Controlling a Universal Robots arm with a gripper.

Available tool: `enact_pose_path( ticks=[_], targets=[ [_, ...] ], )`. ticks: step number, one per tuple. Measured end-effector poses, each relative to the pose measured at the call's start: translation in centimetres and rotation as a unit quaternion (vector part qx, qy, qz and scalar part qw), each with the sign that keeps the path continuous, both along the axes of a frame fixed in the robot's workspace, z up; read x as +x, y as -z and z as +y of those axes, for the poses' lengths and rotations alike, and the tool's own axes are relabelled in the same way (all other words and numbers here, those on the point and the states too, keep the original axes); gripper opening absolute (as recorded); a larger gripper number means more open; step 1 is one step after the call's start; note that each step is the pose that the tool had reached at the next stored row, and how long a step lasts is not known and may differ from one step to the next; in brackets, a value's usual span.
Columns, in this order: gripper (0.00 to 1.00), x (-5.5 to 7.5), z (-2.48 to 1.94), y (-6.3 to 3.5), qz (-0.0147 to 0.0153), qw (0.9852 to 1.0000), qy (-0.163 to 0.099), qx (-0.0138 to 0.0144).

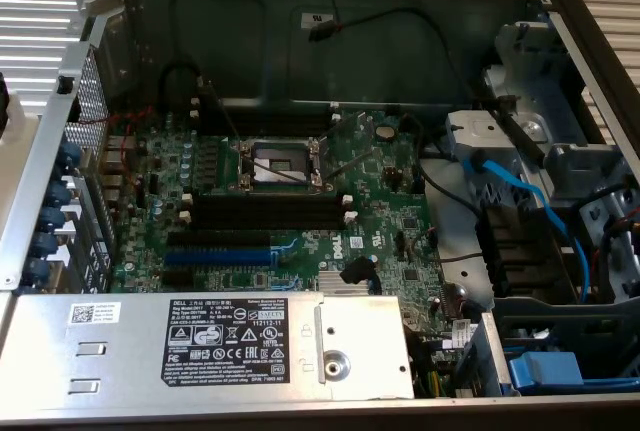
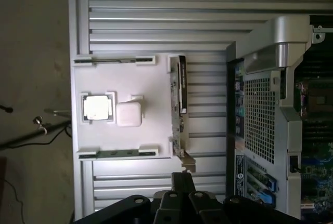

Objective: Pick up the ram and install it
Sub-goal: 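Reach for the ram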

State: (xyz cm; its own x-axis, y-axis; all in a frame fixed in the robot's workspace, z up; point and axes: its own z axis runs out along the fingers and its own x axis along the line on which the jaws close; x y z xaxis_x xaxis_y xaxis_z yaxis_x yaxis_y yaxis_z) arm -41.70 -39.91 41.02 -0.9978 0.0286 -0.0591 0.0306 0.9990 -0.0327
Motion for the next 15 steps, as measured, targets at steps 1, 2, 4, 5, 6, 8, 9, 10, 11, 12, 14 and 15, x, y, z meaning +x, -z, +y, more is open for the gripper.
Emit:
enact_pose_path(
  ticks=[1,2,4,5,6,8,9,10,11,12,14,15],
  targets=[
    [0.11,-0.3,0.0,0.0,0.0016,1.0,0.0,0.0],
    [0.11,-0.7,0.0,0.02,0.0031,1.0,0.0,0.0],
    [0.11,-1.4,0.0,0.03,0.0056,1.0,-0.001,0.0001],
    [0.11,-1.7,0.0,0.05,0.0067,1.0,-0.001,0.0001],
    [0.11,-2.1,0.0,0.06,0.0074,1.0,-0.002,0.0001],
    [0.11,-2.9,0.0,0.1,0.0086,1.0,-0.002,0.0003],
    [0.11,-3.3,0.0,0.12,0.009,1.0,-0.003,0.0002],
    [0.11,-3.7,0.0,0.15,0.0093,1.0,-0.003,0.0003],
    [0.11,-4.1,0.0,0.17,0.0097,0.9999,-0.003,0.0003],
    [0.11,-4.5,0.01,0.2,0.0099,0.9999,-0.003,0.0003],
    [0.11,-5.3,0.02,0.26,0.0103,0.9999,-0.004,0.0003],
    [0.11,-5.4,0.03,0.27,0.0103,0.9999,-0.005,0.0003]
  ],
)
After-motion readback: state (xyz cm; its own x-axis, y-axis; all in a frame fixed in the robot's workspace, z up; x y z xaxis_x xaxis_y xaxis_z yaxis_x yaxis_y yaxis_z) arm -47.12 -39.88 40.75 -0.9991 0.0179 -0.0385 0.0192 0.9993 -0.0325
